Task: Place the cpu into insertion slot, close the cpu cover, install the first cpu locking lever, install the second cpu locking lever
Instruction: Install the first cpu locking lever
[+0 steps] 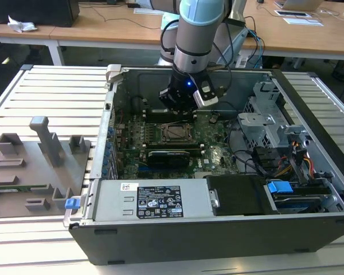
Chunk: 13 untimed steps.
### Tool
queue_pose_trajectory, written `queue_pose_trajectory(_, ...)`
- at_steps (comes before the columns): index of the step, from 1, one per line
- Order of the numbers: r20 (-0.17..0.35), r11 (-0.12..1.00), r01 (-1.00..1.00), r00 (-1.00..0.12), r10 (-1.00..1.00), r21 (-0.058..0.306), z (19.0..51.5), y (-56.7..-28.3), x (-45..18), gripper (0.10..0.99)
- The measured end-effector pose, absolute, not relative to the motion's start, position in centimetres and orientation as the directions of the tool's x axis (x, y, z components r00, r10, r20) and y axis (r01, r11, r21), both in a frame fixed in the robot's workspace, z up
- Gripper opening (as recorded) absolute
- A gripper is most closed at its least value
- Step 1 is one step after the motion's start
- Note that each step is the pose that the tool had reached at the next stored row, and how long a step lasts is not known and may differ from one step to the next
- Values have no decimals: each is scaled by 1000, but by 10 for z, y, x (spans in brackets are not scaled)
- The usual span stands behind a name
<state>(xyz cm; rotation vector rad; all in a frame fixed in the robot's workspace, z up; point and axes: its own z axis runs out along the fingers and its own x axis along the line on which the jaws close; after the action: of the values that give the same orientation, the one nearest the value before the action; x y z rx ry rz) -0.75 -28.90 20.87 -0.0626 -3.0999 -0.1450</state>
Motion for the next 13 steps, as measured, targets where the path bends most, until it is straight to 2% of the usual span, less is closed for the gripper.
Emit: queue_pose_trajectory(13, 42, 995, 42, -998, 39, 85, 202, -296, -4, 106)
